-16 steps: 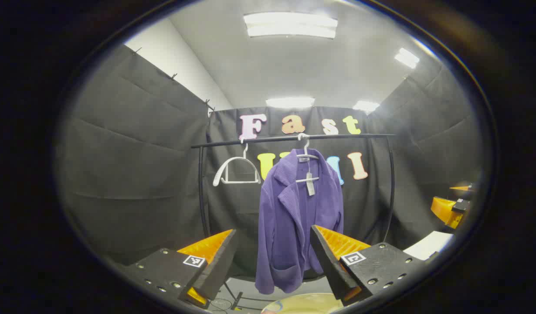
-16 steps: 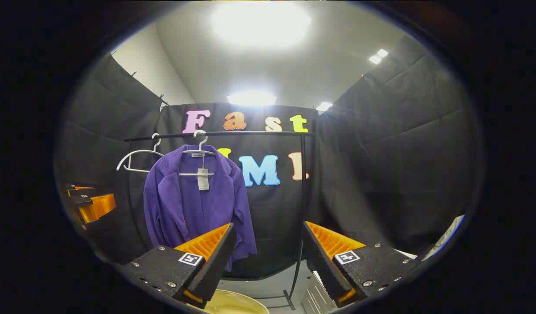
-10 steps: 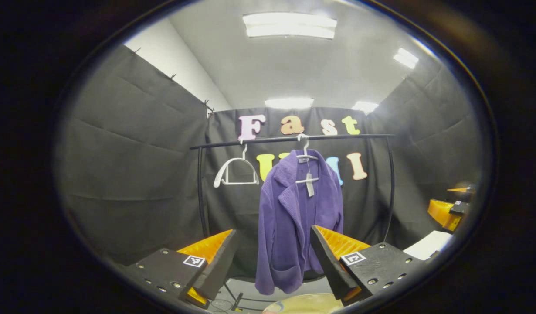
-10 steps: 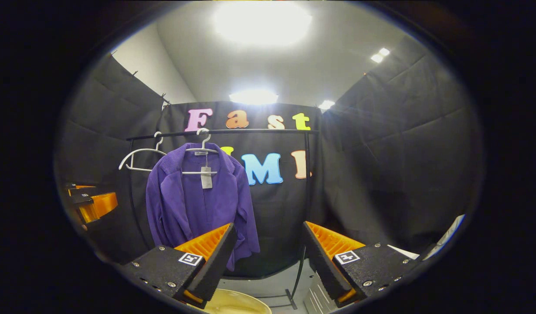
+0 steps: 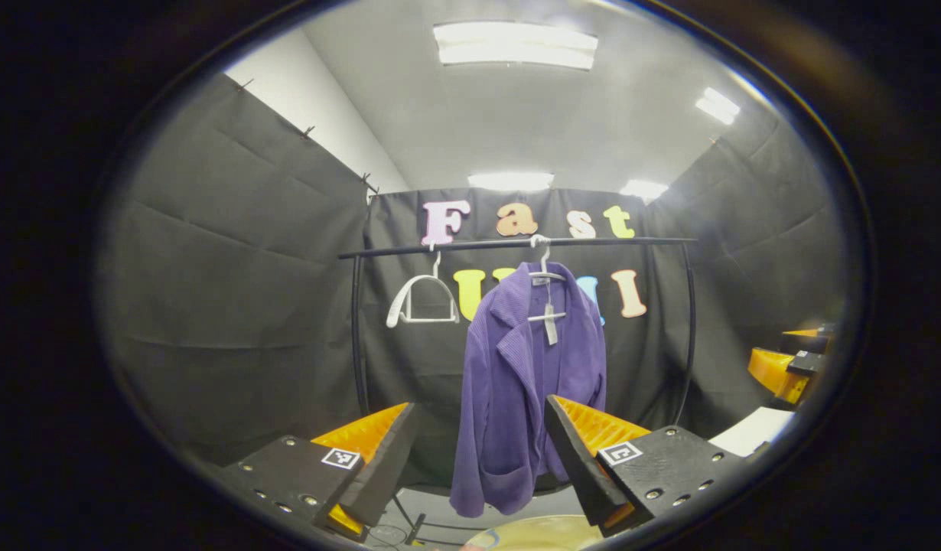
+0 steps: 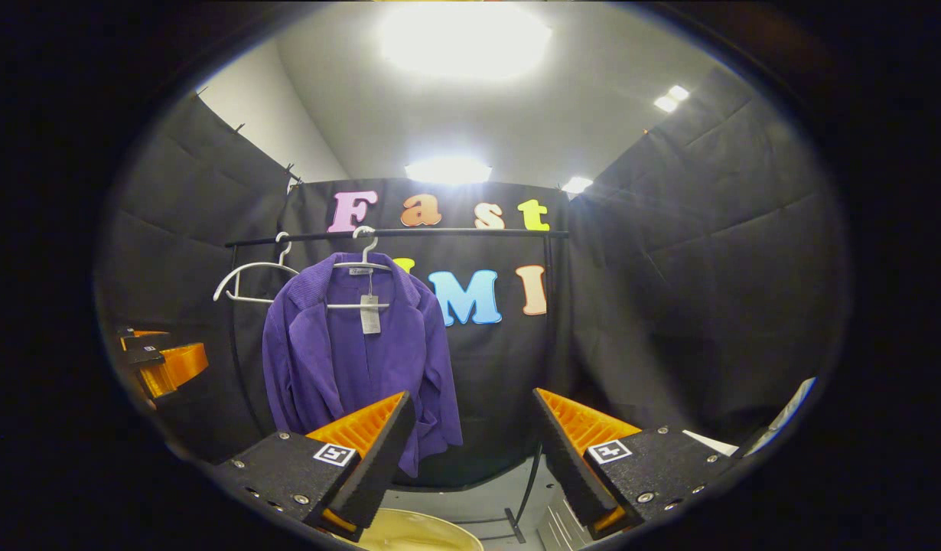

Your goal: Grasp the clothes on the hanger with both hands and then place them into the laundry hamper below.

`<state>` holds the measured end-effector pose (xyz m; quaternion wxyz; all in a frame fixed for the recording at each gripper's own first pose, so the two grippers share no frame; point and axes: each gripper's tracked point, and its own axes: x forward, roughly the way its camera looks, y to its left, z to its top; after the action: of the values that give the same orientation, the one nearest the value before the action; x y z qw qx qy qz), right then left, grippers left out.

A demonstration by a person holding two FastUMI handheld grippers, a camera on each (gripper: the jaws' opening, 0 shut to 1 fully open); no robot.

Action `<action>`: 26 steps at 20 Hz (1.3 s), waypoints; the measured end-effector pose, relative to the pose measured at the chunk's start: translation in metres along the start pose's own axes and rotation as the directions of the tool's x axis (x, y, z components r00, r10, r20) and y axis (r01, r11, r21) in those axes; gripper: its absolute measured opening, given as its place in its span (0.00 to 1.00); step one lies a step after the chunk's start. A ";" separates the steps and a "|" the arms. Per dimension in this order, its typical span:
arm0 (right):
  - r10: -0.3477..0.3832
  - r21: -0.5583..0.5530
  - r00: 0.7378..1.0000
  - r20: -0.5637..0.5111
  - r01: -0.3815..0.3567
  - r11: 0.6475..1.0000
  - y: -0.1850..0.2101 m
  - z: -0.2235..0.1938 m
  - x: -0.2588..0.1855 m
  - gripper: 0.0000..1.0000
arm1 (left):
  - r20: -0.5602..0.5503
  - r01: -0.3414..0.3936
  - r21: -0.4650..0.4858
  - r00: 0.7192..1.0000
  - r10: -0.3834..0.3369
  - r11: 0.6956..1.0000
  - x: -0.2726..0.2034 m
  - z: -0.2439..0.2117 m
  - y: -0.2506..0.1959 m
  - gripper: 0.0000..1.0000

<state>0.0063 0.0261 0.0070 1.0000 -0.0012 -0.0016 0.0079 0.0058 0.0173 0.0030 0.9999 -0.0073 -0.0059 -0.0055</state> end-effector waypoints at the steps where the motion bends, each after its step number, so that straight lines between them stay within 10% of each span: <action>1: -0.003 -0.001 1.000 0.012 0.003 1.000 0.000 0.004 0.002 0.94 | 0.007 -0.001 0.000 1.000 0.001 1.000 0.002 0.006 0.002 1.00; 5: 0.008 0.006 0.998 0.061 -0.008 1.000 -0.001 0.025 0.019 0.94 | 0.028 -0.013 -0.009 1.000 0.013 1.000 0.009 0.025 0.000 0.87; 7: 0.020 0.013 0.997 0.070 -0.020 1.000 0.000 0.032 0.032 0.94 | 0.029 -0.022 -0.017 0.999 0.023 1.000 0.016 0.030 -0.003 1.00; 26: 0.236 0.063 0.960 0.148 -0.247 0.967 0.044 0.073 0.203 0.94 | 0.006 -0.102 -0.061 0.995 0.102 0.993 0.169 0.038 -0.062 1.00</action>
<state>0.2084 0.0733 0.0803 0.9882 0.0396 -0.0708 0.1300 0.1736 -0.0460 0.0441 0.9982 -0.0378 -0.0101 0.0454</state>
